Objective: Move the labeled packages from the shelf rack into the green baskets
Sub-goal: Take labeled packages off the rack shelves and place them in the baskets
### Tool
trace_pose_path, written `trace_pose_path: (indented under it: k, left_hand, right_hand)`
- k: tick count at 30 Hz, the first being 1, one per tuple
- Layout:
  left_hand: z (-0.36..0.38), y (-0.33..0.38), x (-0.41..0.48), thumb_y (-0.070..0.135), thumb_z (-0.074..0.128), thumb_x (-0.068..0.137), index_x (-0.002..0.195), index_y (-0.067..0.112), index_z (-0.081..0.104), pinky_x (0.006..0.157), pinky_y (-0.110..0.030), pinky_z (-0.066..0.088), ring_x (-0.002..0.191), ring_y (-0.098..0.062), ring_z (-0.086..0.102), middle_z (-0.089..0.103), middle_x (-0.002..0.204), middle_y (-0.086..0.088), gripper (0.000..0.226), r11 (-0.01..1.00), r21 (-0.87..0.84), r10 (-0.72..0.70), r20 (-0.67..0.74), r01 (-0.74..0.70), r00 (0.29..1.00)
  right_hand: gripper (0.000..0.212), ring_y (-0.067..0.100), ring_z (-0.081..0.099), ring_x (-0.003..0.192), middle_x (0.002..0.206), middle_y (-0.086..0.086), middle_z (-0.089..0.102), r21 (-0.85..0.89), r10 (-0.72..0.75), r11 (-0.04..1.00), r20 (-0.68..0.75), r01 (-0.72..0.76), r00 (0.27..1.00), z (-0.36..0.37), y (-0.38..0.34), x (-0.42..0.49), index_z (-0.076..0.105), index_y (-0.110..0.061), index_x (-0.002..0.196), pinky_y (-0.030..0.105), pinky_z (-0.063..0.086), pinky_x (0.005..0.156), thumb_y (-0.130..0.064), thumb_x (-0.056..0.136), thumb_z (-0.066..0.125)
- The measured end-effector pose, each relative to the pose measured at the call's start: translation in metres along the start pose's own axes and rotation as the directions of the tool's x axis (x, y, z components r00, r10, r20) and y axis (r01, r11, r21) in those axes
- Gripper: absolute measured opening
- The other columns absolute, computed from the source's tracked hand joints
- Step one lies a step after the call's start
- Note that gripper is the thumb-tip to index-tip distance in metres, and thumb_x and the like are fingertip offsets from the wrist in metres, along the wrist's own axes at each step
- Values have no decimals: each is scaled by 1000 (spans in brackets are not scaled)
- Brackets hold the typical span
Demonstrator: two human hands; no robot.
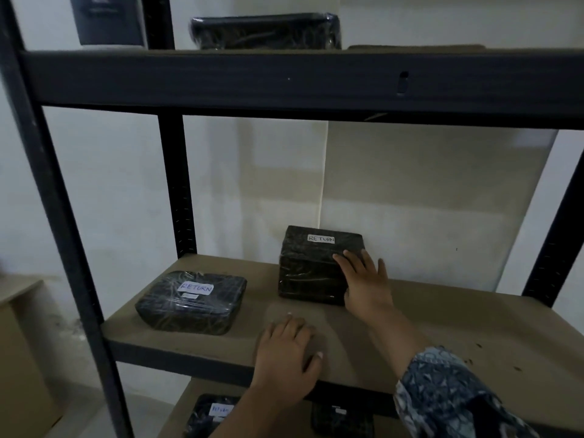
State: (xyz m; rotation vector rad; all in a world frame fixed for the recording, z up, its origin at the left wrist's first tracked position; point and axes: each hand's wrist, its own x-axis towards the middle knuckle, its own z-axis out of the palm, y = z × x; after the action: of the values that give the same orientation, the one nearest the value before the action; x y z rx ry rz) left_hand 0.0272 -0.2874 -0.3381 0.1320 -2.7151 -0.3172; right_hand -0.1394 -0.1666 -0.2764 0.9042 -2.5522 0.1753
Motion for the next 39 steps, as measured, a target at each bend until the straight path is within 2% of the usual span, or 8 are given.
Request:
trace_pose_path:
  k: [5,8,10,16,19,23,29,39]
  left_hand:
    - [-5,-28,-18,48,37,84,115,25,57,100,-42,34,121,-21,46,56,122,4,44,999,-26,25,-113,-29,993]
    - [-13,-41,-31,48,33,88,125,23,52,104,-38,31,126,-18,38,50,131,3,49,997,-44,64,-108,-69,992]
    - [-19,-48,-41,45,34,90,128,22,50,107,-37,30,129,-16,35,49,133,3,47,990,-78,108,-139,-119,984]
    - [-41,-78,-74,29,48,86,123,28,48,102,-30,30,125,-7,36,50,128,9,37,980,-118,124,-260,-159,958]
    - [-54,-103,-89,27,47,85,120,28,50,99,-30,33,121,-7,40,52,124,9,36,989,-88,87,-295,-118,951]
    - [-71,-141,-104,27,48,80,118,25,52,95,-38,42,116,-10,44,55,121,6,38,997,-79,-20,-371,-10,929]
    - [-82,-185,-107,34,41,80,133,15,39,92,-46,46,111,-21,49,53,123,-6,55,981,-83,-195,-397,177,897]
    - [-59,-186,-76,36,28,86,142,3,26,108,-48,29,132,-30,32,36,144,-17,65,980,-76,-197,-298,183,934]
  right_hand:
    - [86,30,1,147,159,7,6,-74,69,995,-10,-70,998,-7,-19,-5,3,-22,151,53,3,116,-19,84,57]
    - [80,33,22,143,152,13,31,54,66,997,-172,-57,983,0,-50,-20,27,-14,146,55,17,115,-20,76,65]
    - [73,30,24,143,150,11,34,152,40,988,-187,-11,982,6,-75,-33,32,-16,144,51,14,117,-21,79,63]
    - [54,25,16,145,154,6,28,500,57,866,-54,-22,997,11,-156,-54,34,-27,144,41,11,118,-40,91,37]
    - [49,27,15,144,156,6,20,662,59,743,80,-97,995,11,-190,-52,32,-42,141,45,22,116,-51,93,37]
    - [55,30,12,145,158,5,9,701,43,694,186,-163,982,15,-221,-45,27,-54,137,49,25,114,-64,86,44]
    - [52,24,46,123,141,9,40,759,119,629,119,-168,986,18,-232,-50,46,-33,135,26,42,94,-45,86,60]
    - [55,16,44,127,141,0,42,770,259,606,43,-197,965,11,-190,-78,51,-32,133,20,37,99,-36,81,69]
